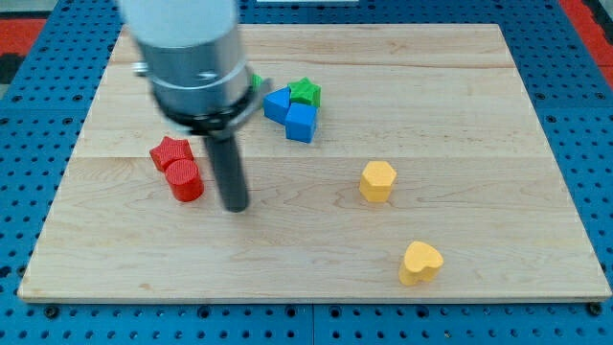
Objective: Push the yellow hexagon close to the yellow heart
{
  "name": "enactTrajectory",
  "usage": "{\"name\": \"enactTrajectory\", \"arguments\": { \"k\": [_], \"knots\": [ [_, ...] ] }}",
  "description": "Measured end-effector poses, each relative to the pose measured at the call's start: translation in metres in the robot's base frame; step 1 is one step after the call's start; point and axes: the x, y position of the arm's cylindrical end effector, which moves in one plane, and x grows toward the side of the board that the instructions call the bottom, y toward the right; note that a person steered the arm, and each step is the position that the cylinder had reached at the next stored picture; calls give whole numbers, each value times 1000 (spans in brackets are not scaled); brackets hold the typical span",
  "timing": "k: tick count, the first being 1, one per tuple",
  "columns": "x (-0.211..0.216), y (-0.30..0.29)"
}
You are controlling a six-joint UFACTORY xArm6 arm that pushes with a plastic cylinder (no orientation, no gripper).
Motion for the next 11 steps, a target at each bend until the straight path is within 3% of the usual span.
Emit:
{"name": "enactTrajectory", "arguments": {
  "k": [1, 2, 4, 6, 7, 9, 10, 11],
  "knots": [
    [-34, 59],
    [-42, 114],
    [-17, 141],
    [-42, 150],
    [-25, 189],
    [28, 178],
    [18, 197],
    [-25, 230]
  ]
}}
